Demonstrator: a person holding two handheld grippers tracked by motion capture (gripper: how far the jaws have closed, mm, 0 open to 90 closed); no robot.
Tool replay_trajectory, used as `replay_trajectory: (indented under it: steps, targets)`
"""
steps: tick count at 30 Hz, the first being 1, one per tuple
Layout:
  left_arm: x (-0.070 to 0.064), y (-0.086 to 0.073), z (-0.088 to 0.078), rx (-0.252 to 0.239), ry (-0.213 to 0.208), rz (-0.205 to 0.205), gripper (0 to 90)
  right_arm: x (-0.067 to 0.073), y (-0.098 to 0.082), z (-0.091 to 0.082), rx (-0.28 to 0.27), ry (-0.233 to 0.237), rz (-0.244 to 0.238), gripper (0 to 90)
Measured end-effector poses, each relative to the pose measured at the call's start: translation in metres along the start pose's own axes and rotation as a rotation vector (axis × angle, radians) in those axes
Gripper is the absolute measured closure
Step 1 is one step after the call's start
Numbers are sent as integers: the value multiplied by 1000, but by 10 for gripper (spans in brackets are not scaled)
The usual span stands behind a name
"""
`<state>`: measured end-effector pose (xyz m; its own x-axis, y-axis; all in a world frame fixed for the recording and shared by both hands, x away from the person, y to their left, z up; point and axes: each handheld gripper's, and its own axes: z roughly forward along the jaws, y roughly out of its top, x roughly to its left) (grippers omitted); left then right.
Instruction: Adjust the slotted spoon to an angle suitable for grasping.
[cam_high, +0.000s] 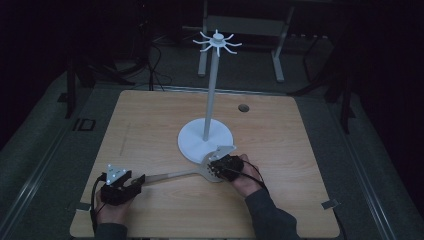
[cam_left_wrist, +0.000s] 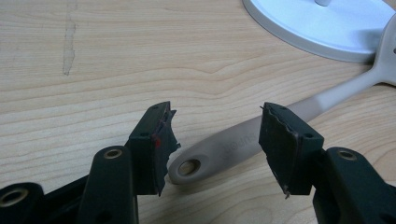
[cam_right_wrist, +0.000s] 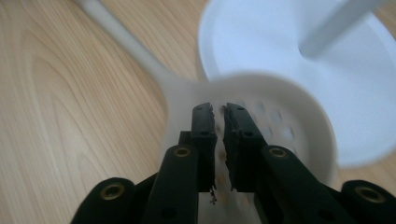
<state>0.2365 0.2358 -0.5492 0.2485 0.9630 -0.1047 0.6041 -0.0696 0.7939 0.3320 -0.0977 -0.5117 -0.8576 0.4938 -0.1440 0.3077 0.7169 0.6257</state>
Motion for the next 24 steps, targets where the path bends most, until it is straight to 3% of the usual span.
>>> replay_trajectory:
  steps: [10, 24]
  targets:
    - [3, 0, -4, -17, 5, -17, 446, 16, 30, 24, -34, 77, -28, 747]
    - [4, -1, -5, -22, 6, -20, 445, 28, 41, 59, 28, 161, -57, 603]
